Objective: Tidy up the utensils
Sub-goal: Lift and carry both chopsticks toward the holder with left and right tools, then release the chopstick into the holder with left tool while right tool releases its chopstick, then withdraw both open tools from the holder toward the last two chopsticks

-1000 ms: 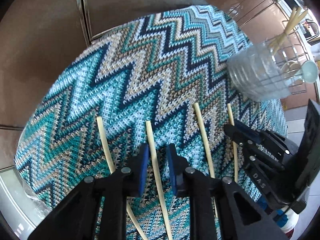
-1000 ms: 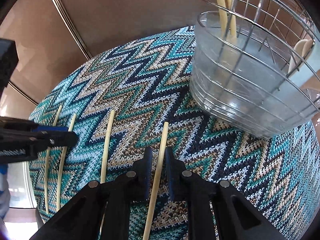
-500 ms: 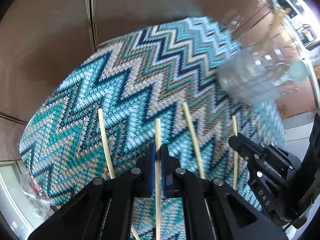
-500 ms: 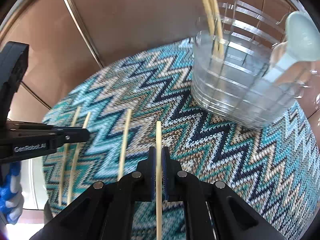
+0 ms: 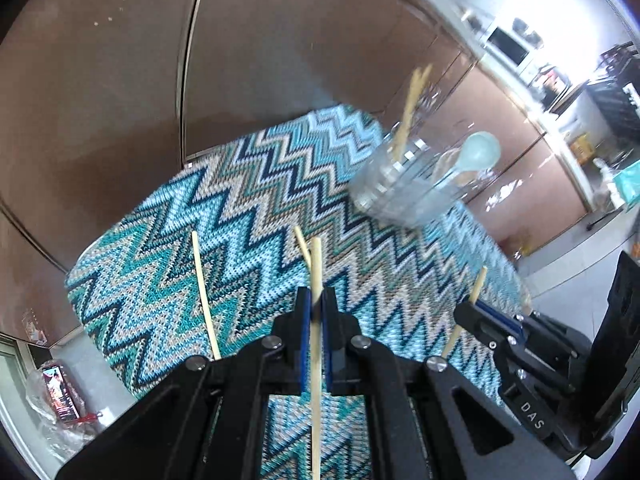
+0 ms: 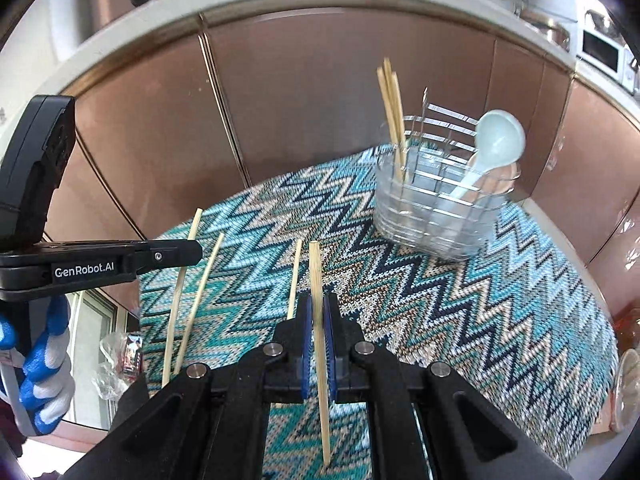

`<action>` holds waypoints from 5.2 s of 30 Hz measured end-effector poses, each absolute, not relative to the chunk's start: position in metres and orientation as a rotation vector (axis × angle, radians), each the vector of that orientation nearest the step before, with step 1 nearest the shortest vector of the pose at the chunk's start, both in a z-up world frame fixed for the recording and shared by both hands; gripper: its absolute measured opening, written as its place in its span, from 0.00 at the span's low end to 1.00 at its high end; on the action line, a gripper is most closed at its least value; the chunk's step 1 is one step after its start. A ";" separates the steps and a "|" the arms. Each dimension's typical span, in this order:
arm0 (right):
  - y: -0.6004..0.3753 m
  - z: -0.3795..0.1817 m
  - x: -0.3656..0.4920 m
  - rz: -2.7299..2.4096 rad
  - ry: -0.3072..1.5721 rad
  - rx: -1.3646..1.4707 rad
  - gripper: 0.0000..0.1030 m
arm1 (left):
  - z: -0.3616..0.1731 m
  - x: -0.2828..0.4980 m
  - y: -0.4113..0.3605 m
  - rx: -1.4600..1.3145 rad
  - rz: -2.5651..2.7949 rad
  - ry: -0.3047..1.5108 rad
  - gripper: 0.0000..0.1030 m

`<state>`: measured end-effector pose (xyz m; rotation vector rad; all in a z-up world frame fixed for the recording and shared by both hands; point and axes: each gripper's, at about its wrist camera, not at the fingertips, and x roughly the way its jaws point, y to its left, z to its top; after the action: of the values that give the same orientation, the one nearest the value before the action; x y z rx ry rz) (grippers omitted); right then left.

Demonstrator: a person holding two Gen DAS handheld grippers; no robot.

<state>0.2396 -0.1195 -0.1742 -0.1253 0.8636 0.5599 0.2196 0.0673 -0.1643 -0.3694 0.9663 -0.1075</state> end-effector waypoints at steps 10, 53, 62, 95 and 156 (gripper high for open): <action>-0.138 -0.147 0.197 0.499 0.773 -0.113 0.06 | -0.129 0.177 0.055 -0.374 -0.109 0.795 0.04; -0.170 -0.073 0.354 0.466 0.373 0.042 0.06 | -0.023 0.373 -0.014 -0.300 -0.139 0.246 0.04; -0.170 -0.119 0.372 0.456 0.435 0.039 0.06 | -0.078 0.413 -0.026 -0.287 -0.070 0.261 0.05; -0.183 -0.100 0.276 0.373 0.439 0.056 0.32 | -0.078 0.248 0.028 -0.291 -0.008 0.395 0.36; -0.107 -0.158 0.256 0.588 0.809 -0.139 0.40 | -0.179 0.202 0.145 -0.438 0.020 0.976 0.36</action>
<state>0.2561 -0.1072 -0.1585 -0.1389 0.8090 0.5879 0.2019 0.1450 -0.1787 -0.4379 0.9765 0.0196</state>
